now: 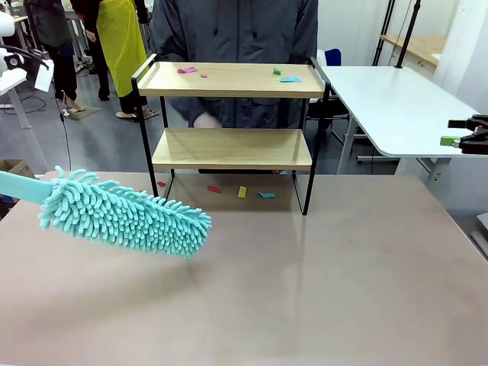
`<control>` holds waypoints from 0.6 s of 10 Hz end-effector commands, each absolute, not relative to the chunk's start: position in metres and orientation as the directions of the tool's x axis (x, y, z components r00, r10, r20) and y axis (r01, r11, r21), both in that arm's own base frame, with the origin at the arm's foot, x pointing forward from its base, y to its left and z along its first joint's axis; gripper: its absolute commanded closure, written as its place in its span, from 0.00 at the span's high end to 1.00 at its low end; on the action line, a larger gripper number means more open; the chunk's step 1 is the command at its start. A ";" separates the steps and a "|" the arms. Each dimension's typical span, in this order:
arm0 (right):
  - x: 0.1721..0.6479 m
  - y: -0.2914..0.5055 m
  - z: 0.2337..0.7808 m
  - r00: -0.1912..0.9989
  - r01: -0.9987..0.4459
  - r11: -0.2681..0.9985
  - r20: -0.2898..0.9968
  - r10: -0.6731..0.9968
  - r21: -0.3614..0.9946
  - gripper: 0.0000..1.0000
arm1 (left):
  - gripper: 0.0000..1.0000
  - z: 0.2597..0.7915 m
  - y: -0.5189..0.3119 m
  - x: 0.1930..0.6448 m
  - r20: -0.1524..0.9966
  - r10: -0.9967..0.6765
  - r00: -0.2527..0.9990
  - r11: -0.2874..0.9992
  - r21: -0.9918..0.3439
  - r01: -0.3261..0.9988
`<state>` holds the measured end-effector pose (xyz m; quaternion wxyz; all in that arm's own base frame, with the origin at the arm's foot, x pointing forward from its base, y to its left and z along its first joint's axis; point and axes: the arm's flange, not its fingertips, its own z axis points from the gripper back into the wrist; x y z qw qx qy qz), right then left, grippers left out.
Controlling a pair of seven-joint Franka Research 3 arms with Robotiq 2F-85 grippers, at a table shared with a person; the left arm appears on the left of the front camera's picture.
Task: Clean the shelf.
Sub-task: Clean the specific section of the Shelf indicated by the human with the Duster.
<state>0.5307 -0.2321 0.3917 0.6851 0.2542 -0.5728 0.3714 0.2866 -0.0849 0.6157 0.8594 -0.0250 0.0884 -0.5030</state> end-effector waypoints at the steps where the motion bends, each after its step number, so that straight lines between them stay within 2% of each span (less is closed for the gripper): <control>1: 0.532 -0.230 0.397 0.085 -0.792 0.606 0.970 0.228 -0.073 1.00 | 0.13 0.618 -0.084 0.285 -0.114 -0.863 0.492 0.504 -0.145 0.851; 6: 0.532 -0.230 0.397 0.085 -0.792 0.606 0.970 0.228 -0.073 1.00 | 0.13 0.618 -0.084 0.285 -0.114 -0.863 0.492 0.504 -0.145 0.851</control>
